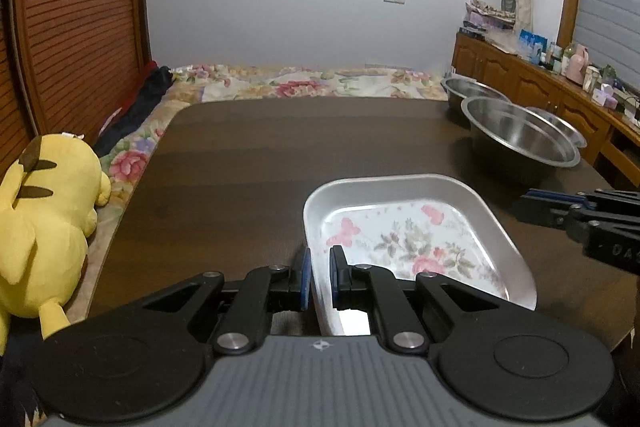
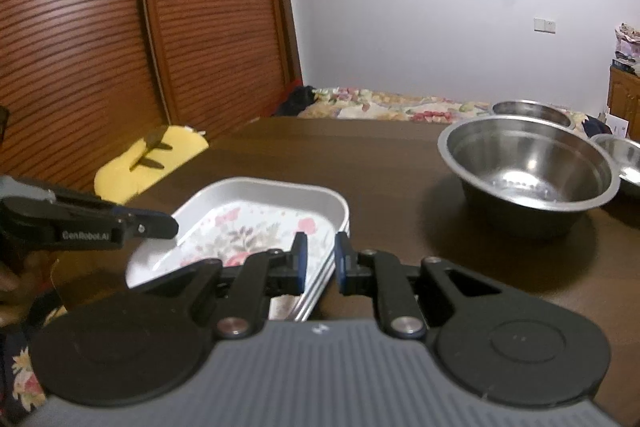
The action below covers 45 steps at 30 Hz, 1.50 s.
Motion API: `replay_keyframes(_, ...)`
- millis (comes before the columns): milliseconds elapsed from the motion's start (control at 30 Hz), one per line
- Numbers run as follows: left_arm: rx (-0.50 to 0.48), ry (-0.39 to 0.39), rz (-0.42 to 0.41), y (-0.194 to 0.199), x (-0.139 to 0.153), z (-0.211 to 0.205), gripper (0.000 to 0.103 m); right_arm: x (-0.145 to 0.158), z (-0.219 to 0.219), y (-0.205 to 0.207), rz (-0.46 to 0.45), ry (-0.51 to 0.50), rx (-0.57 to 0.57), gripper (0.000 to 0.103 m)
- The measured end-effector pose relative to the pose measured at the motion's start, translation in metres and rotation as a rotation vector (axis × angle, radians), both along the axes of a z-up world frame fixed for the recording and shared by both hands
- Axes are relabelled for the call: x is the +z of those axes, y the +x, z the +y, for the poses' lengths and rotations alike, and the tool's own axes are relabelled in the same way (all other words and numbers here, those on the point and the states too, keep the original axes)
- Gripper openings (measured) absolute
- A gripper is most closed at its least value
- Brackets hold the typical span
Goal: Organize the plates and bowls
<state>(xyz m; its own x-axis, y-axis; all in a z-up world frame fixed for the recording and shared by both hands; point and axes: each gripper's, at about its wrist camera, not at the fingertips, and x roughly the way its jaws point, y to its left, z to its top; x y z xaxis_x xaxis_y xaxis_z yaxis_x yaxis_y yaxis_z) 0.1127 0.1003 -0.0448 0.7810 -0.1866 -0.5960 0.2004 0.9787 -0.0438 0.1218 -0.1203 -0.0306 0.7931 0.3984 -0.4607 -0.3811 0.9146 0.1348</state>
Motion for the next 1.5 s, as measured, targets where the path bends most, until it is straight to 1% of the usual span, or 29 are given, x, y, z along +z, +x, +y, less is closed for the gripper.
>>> replay_keyframes(333,-0.037,0.005,-0.048,0.007,0.021,-0.022,0.011,0.024,-0.036,-0.005,-0.086,0.035,-0.061,0.016)
replay_keyframes(533,-0.096,-0.005,-0.081,0.018,0.031,-0.053,0.011,0.029,-0.065,-0.002,-0.117,0.067,-0.117,0.016)
replay_keyframes(800,-0.185,-0.018,-0.117,0.038,0.038,-0.101,0.011,0.03,-0.097,0.009,-0.145,0.046,-0.205,0.016)
replay_keyframes(867,-0.197,-0.021,-0.122,0.042,0.039,-0.11,0.013,0.028,-0.104,0.013,-0.145,0.039,-0.226,0.016)
replay_keyframes(933,-0.203,-0.03,-0.126,0.047,0.04,-0.117,0.019,0.026,-0.109,0.017,-0.139,0.04,-0.244,0.016)
replay_keyframes(1000,-0.206,-0.042,-0.125,0.052,0.04,-0.123,0.039,0.023,-0.113,0.02,-0.135,0.043,-0.265,0.016)
replay_keyframes(1067,-0.211,-0.037,-0.133,0.057,0.041,-0.13,0.047,0.018,-0.117,0.023,-0.129,0.047,-0.285,0.017)
replay_keyframes(1100,-0.212,-0.03,-0.139,0.059,0.041,-0.133,0.052,0.016,-0.118,0.024,-0.124,0.047,-0.294,0.023)
replay_keyframes(1133,-0.211,-0.025,-0.142,0.062,0.041,-0.135,0.056,0.013,-0.12,0.026,-0.118,0.047,-0.307,0.029)
replay_keyframes(1167,-0.212,-0.026,-0.144,0.065,0.041,-0.137,0.062,0.01,-0.121,0.028,-0.114,0.044,-0.318,0.036)
replay_keyframes(1200,-0.213,-0.029,-0.147,0.066,0.041,-0.138,0.068,0.008,-0.125,0.029,-0.111,0.042,-0.326,0.036)
replay_keyframes(1300,-0.216,-0.044,-0.153,0.074,0.041,-0.142,0.076,0.003,-0.132,0.034,-0.101,0.03,-0.348,0.036)
replay_keyframes(1433,-0.234,-0.029,-0.155,0.082,0.039,-0.15,0.077,-0.001,-0.138,0.041,-0.09,0.022,-0.369,0.037)
replay_keyframes(1500,-0.244,-0.021,-0.151,0.087,0.037,-0.153,0.077,-0.002,-0.139,0.044,-0.087,0.016,-0.377,0.042)
